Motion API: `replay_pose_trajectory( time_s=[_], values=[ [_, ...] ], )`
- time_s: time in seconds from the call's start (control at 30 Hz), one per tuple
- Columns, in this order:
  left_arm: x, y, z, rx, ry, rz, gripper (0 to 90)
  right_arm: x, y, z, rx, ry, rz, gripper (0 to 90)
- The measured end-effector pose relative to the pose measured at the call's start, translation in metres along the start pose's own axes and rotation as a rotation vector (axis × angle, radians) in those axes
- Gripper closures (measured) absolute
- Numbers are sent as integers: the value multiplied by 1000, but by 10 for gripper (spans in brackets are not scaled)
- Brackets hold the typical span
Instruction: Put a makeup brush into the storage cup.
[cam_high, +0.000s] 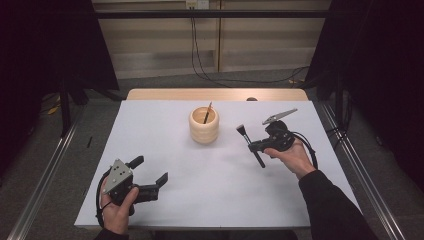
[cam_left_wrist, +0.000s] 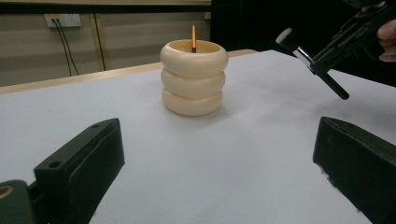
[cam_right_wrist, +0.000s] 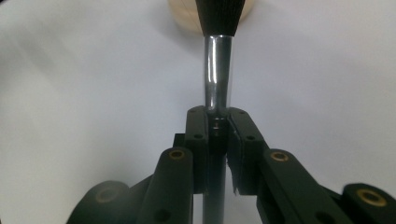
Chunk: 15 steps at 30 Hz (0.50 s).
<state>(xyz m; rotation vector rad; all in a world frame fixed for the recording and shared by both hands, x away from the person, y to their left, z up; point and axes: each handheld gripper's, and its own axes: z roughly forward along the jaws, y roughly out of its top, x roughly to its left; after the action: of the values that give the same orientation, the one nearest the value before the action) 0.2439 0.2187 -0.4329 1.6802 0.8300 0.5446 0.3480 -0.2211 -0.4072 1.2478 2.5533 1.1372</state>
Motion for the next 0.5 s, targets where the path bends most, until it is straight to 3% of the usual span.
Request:
replay_pose_trajectory(
  time_s=[0.23, 0.5],
  values=[
    [0, 0, 0, -1, -5, -2, 18, 1, -4, -9, -152, 18, -31, 793],
    [0, 0, 0, 2, -5, 1, 18, 1, -12, -12, -266, 38, -37, 792]
  ],
)
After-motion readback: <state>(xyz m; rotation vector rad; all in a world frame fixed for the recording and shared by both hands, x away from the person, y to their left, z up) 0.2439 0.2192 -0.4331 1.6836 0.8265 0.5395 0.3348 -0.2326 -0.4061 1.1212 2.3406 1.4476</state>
